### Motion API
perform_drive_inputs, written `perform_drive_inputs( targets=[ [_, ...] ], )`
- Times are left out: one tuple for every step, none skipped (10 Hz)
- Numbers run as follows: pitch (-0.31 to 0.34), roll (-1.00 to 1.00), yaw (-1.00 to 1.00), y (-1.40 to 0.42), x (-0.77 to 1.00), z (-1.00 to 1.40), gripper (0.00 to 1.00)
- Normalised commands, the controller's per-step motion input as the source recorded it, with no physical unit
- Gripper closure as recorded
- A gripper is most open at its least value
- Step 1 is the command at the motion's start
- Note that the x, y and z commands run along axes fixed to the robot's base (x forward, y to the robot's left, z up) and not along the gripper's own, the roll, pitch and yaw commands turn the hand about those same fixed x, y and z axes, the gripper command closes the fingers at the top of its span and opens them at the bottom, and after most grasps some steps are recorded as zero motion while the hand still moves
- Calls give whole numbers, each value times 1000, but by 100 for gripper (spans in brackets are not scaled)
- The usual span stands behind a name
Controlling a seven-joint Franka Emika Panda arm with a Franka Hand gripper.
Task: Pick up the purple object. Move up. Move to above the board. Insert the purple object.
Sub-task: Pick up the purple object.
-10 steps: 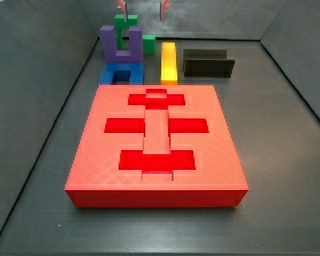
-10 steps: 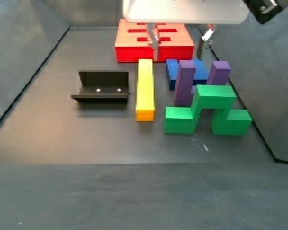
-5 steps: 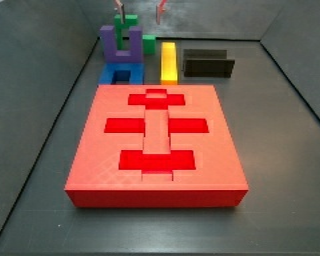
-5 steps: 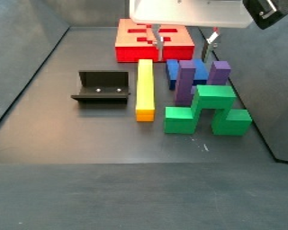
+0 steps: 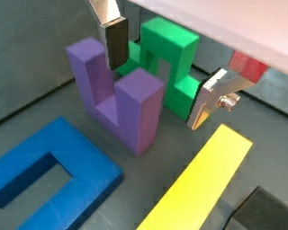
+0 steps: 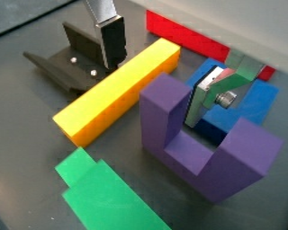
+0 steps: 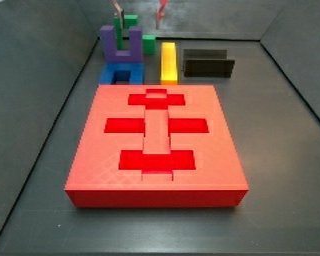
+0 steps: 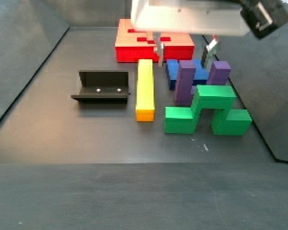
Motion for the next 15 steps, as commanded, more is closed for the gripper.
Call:
perform_drive_inputs(
  targets=[
    [-130, 0, 74, -9, 0, -314, 0],
    [-120, 0, 83, -109, 0, -243, 0],
    [-114, 0, 17, -131, 0, -249, 0],
    [-109, 0, 0, -54, 0, -240, 0],
    [0, 0, 0, 0, 0, -26, 0],
    [0, 0, 0, 80, 0, 0, 0],
    [0, -6, 0, 100, 0, -69, 0],
    [0, 0, 0, 0, 0, -63, 0],
    [0, 0, 0, 0, 0, 0, 0],
    [0, 0, 0, 0, 0, 0, 100],
    [0, 0, 0, 0, 0, 0, 100],
    [0, 0, 0, 0, 0, 0, 100],
    [0, 0, 0, 0, 0, 0, 100],
    [0, 0, 0, 0, 0, 0, 100],
    [0, 0, 0, 0, 0, 0, 100]
  ],
)
